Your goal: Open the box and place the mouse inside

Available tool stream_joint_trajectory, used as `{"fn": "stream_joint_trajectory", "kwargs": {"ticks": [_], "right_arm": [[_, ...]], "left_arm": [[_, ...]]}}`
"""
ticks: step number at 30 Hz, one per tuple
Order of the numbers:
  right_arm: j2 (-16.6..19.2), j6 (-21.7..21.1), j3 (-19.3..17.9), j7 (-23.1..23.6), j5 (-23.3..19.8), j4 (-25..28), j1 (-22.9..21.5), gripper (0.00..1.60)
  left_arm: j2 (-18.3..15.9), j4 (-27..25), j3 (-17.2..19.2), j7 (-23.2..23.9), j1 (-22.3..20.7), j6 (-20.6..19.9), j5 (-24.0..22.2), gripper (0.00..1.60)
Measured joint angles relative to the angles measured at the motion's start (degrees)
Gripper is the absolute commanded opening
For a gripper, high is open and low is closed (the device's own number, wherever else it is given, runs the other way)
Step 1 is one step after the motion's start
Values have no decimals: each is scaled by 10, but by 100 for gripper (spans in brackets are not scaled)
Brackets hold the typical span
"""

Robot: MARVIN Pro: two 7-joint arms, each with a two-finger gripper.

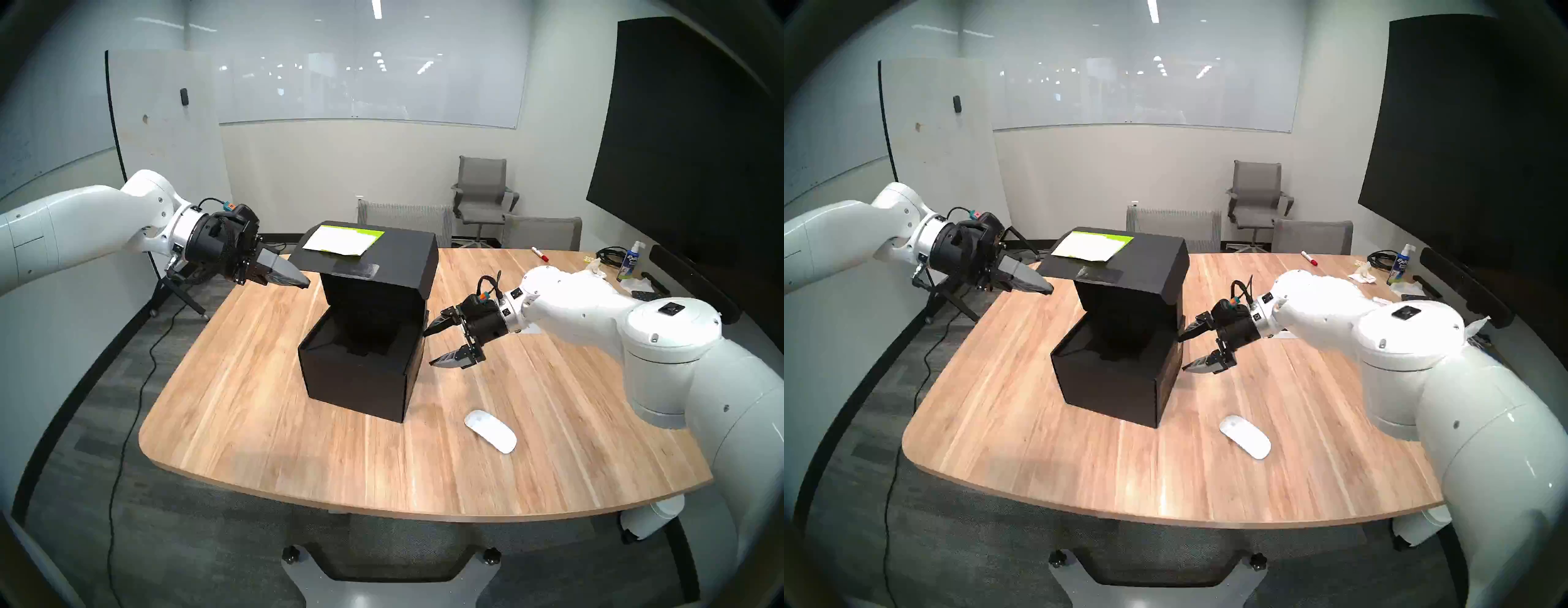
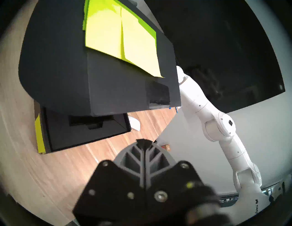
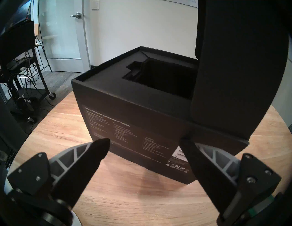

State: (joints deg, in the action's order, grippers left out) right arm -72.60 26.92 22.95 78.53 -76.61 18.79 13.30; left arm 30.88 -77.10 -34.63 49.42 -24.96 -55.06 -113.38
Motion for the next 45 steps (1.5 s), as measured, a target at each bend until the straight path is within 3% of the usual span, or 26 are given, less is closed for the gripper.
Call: {"fn": "stream_joint_trajectory", "kwargs": {"ticks": [24,45], "right_arm": [[0,-1,-1,1,0,-1,0,160],[0,-1,-1,1,0,-1,0,160]], "left_arm": [[9,11,3,-1,1,0,-14,0],[1,-24,3,-5,-8,20,56,0]]}}
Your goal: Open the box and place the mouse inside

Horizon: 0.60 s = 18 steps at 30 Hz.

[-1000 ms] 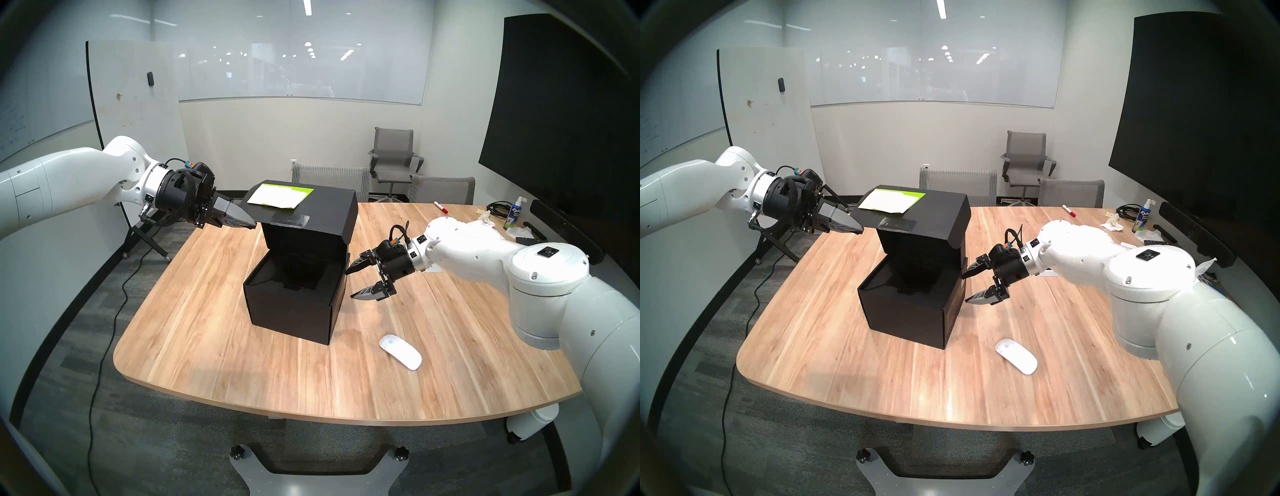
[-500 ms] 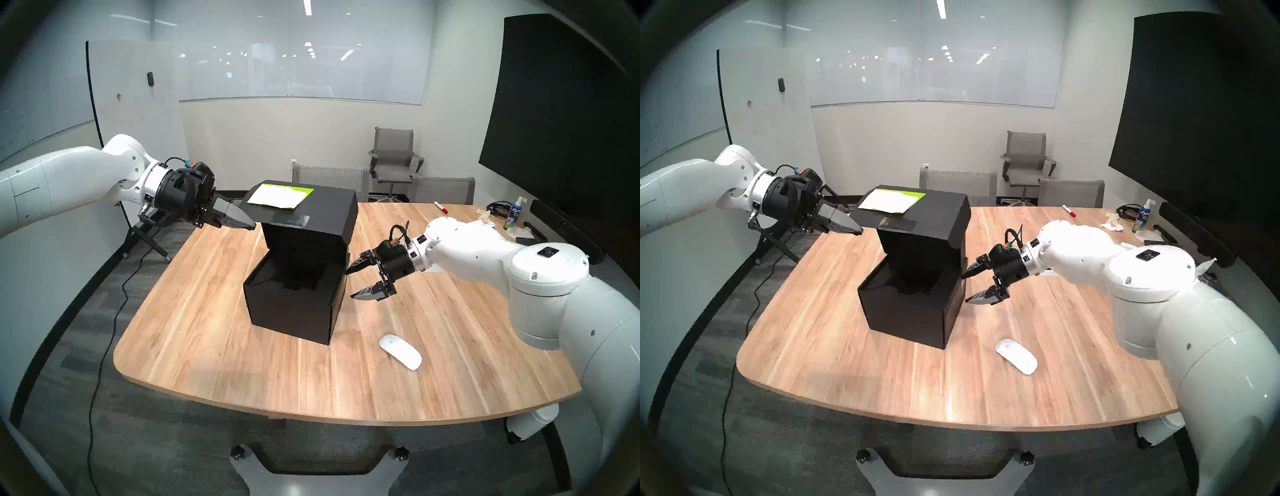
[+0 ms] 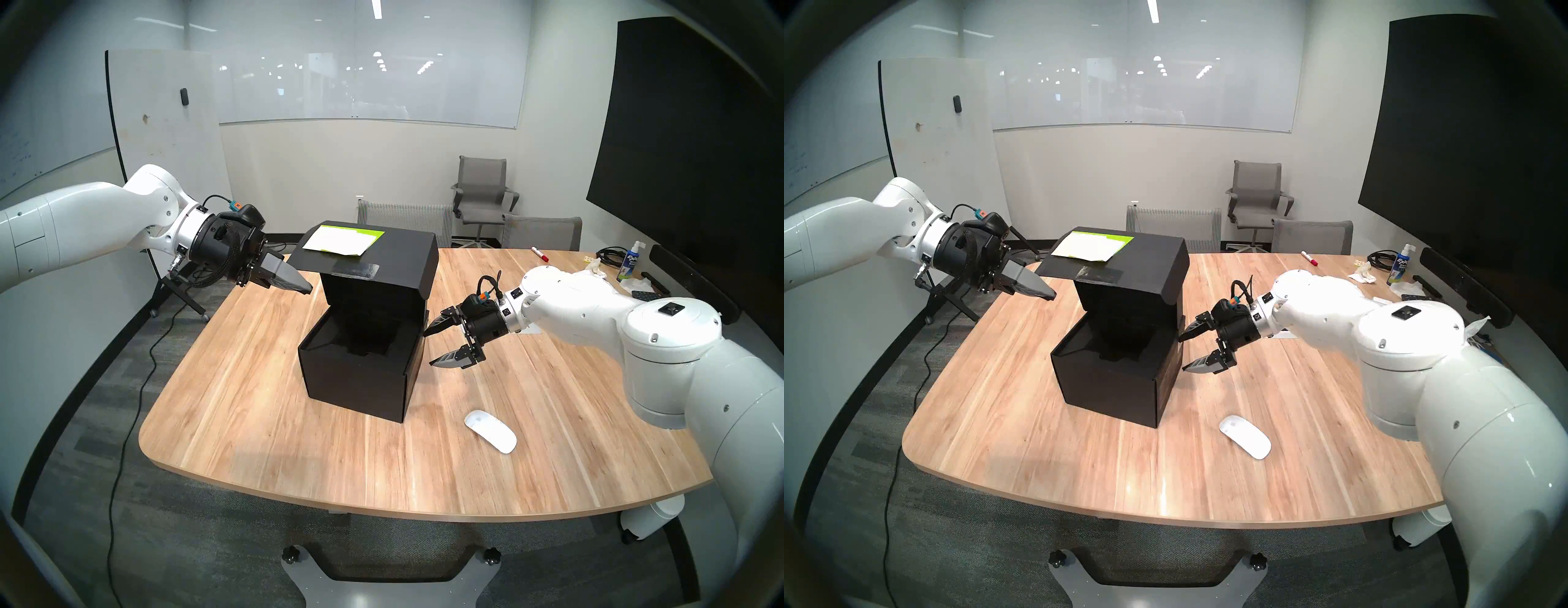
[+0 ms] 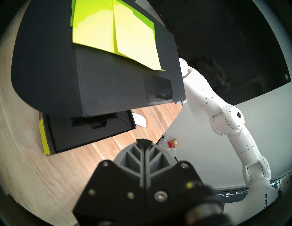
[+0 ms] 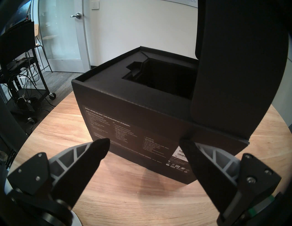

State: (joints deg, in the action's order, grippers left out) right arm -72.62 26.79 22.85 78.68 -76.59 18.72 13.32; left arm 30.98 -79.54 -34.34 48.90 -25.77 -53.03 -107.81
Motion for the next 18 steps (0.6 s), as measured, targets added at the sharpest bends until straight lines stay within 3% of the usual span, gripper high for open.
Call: {"fn": "stream_joint_trajectory", "kwargs": {"ticks": [18], "right_arm": [[0,0,0,0,0,0,0,160]], "left_arm": [[32,-3,9,-61,5,34,-11,0]]}}
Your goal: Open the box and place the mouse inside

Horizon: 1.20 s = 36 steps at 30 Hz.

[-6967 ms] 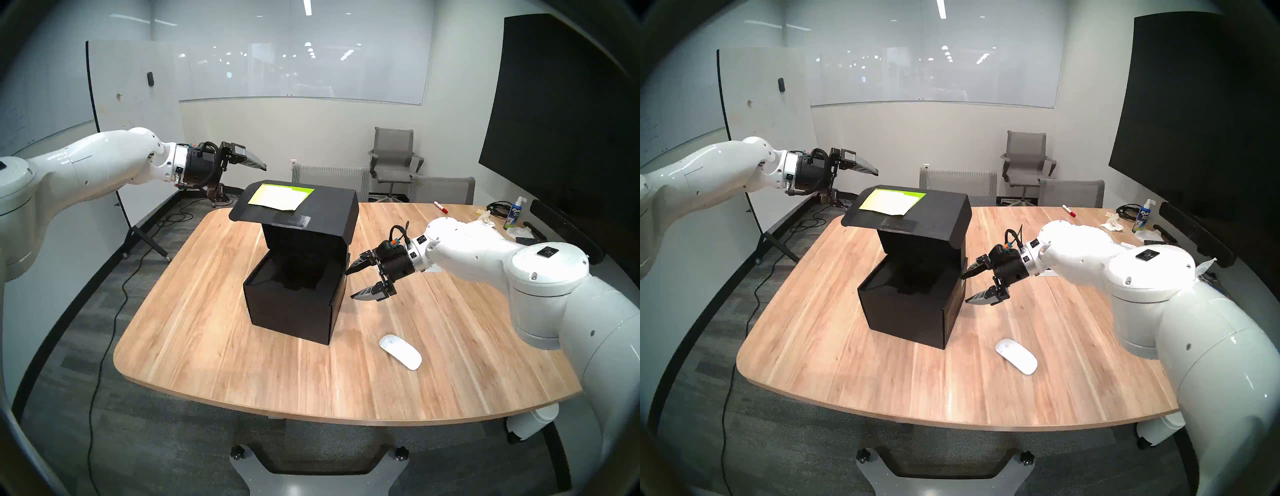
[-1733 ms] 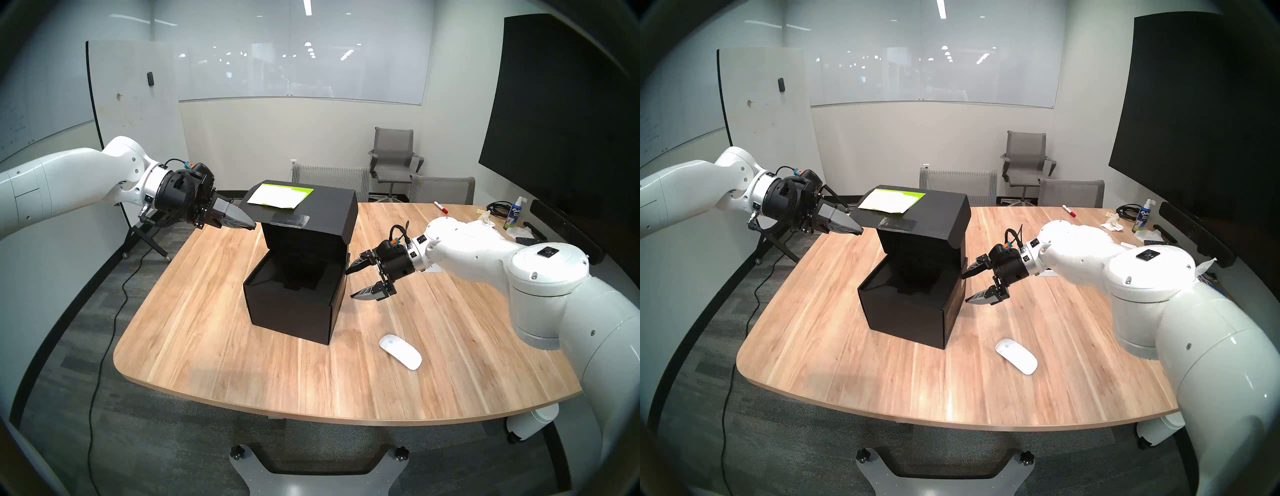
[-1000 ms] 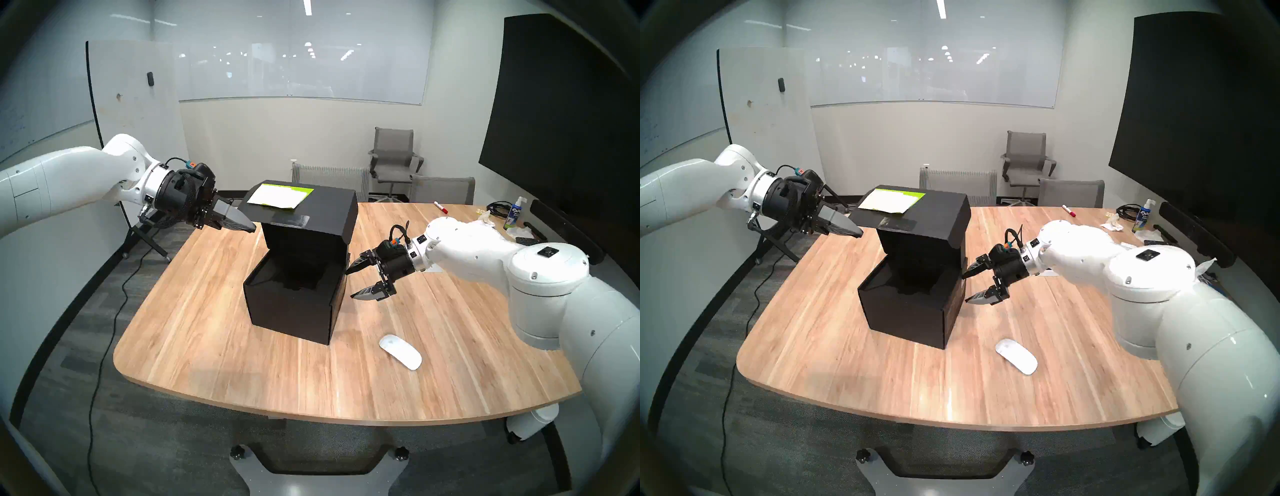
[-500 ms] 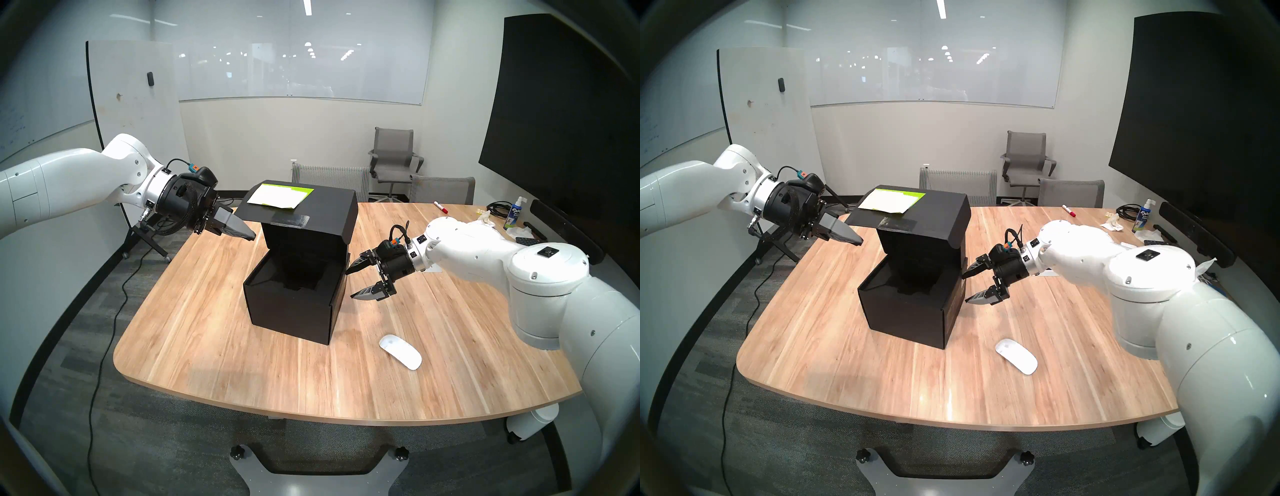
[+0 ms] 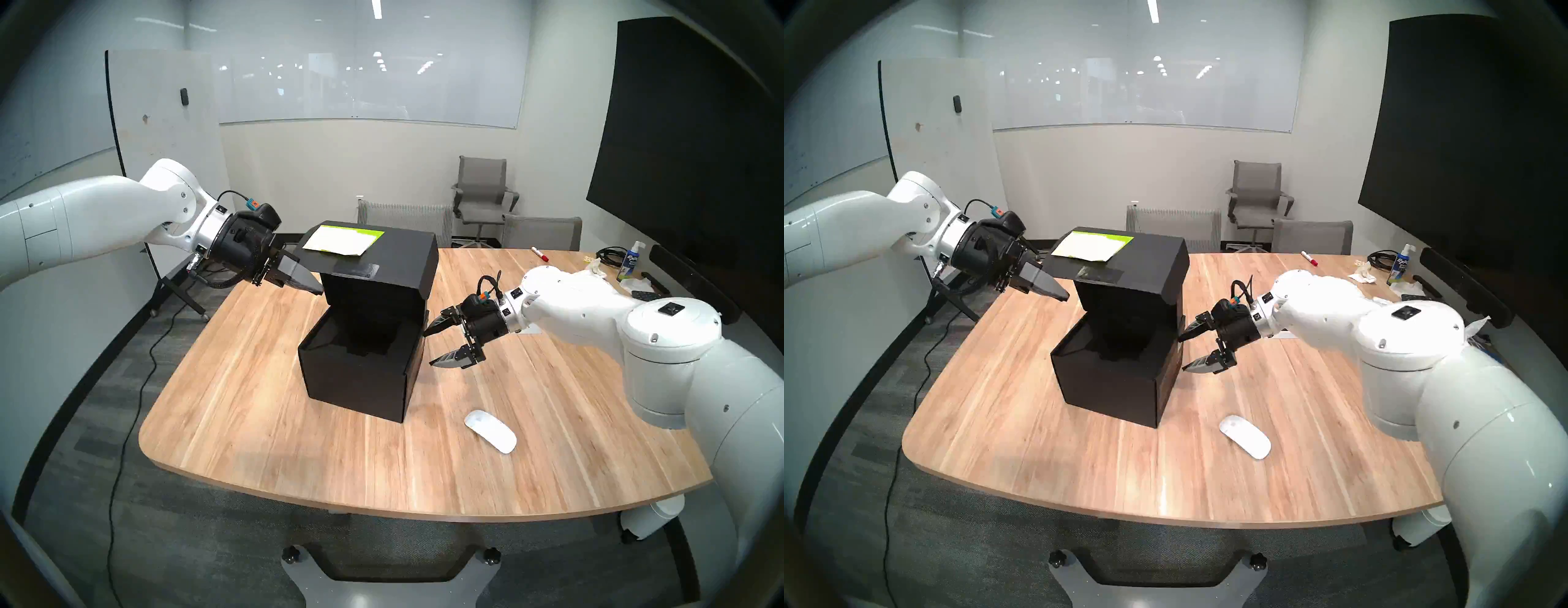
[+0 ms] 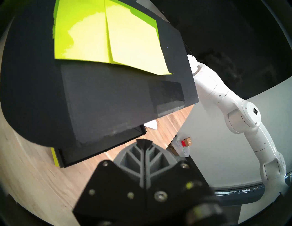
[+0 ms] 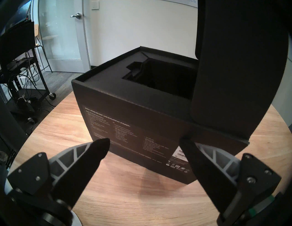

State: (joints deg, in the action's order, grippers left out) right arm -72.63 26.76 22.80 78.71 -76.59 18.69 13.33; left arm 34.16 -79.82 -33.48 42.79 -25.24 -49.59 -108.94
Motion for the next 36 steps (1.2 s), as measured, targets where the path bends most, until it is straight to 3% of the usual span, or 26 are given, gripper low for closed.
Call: {"fn": "stream_joint_trajectory", "kwargs": {"ticks": [15,36], "right_arm": [[0,0,0,0,0,0,0,160],[0,0,-1,0,1,0,0,160]], "left_arm": [[35,20,15,-61,8,24,-43,0],[141,85,63,-173,16,52,-144,0]]}}
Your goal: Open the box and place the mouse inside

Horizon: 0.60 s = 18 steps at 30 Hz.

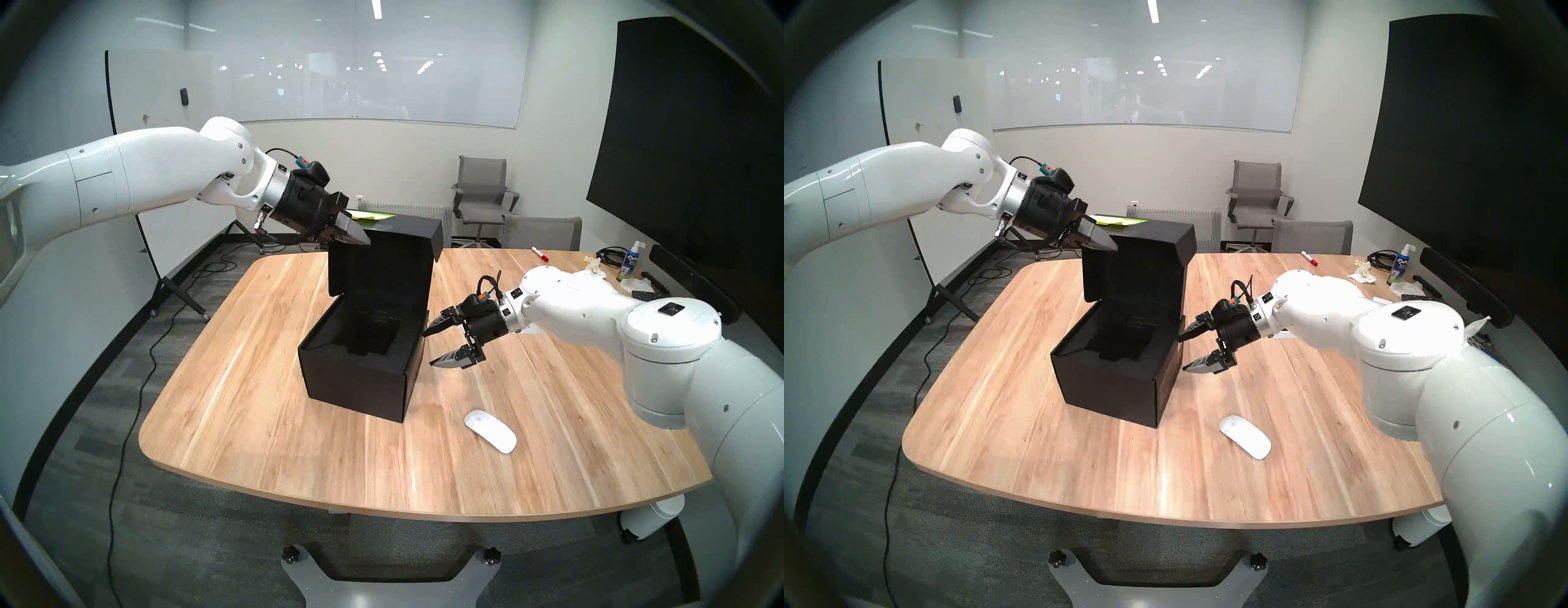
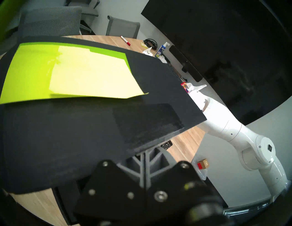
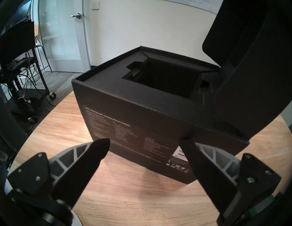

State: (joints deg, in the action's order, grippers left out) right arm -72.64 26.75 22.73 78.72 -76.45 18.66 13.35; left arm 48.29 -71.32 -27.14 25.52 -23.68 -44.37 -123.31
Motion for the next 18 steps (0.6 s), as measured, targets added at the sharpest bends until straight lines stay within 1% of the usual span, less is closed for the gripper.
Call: {"fn": "stream_joint_trajectory", "kwargs": {"ticks": [4,18], "right_arm": [[0,0,0,0,0,0,0,160],[0,0,-1,0,0,0,0,160]], "left_arm": [[18,12,4,-26,4,2,-25,0],[65,62,6,-102,35,13,-91,0]]}}
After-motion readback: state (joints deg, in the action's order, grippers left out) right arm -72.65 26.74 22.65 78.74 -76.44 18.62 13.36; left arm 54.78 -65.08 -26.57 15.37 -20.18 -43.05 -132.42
